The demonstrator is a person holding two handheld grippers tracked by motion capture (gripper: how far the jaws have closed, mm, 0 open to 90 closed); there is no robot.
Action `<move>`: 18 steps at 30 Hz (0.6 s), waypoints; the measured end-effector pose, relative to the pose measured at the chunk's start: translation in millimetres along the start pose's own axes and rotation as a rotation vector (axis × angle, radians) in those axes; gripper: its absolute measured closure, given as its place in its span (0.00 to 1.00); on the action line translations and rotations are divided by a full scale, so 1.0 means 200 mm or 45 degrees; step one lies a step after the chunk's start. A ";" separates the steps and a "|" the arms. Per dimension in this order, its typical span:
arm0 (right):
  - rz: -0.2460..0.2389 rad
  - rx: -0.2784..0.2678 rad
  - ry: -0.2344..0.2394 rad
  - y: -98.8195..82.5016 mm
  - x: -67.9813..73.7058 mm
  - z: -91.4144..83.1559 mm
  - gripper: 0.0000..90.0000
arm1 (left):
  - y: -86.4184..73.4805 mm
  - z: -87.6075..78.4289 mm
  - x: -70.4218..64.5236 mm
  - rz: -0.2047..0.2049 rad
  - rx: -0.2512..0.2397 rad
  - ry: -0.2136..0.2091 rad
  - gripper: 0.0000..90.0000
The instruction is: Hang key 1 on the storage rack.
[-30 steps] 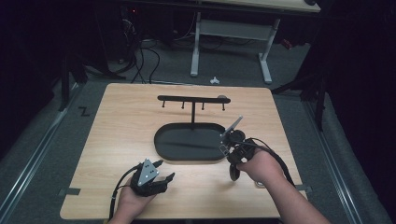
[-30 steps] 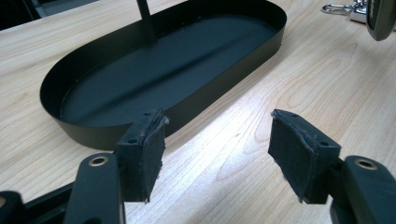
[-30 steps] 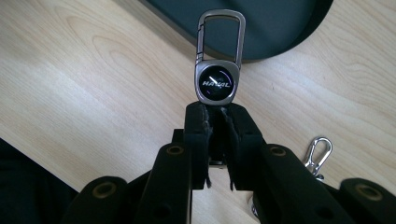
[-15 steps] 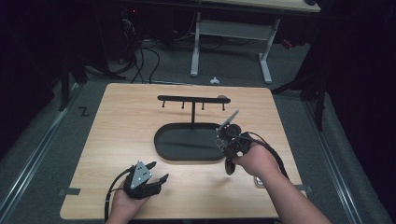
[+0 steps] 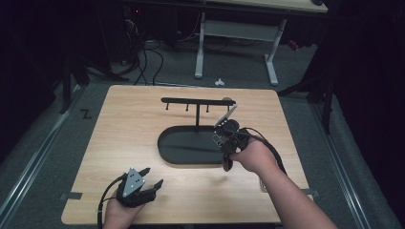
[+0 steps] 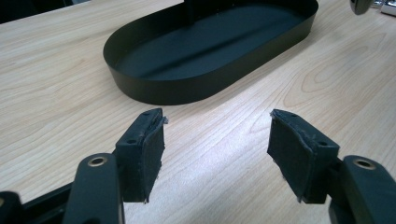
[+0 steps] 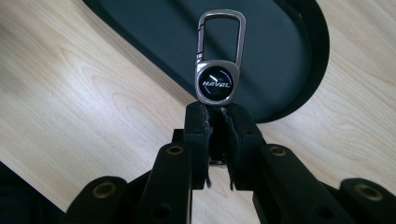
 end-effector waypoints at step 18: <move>0.004 -0.066 -0.017 0.11 -0.05 -0.08 0.90 | 0.00 0.00 0.00 0.000 0.008 -0.009 0.40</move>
Point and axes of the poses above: each handheld gripper's, and its own axes: z roughly forward along the jaws, y roughly out of its top, x roughly to its left, the point moved 1 cm from there along z, roughly forward along the jaws, and after that the axes turned 9 degrees about -z, right-handed, at the moved point
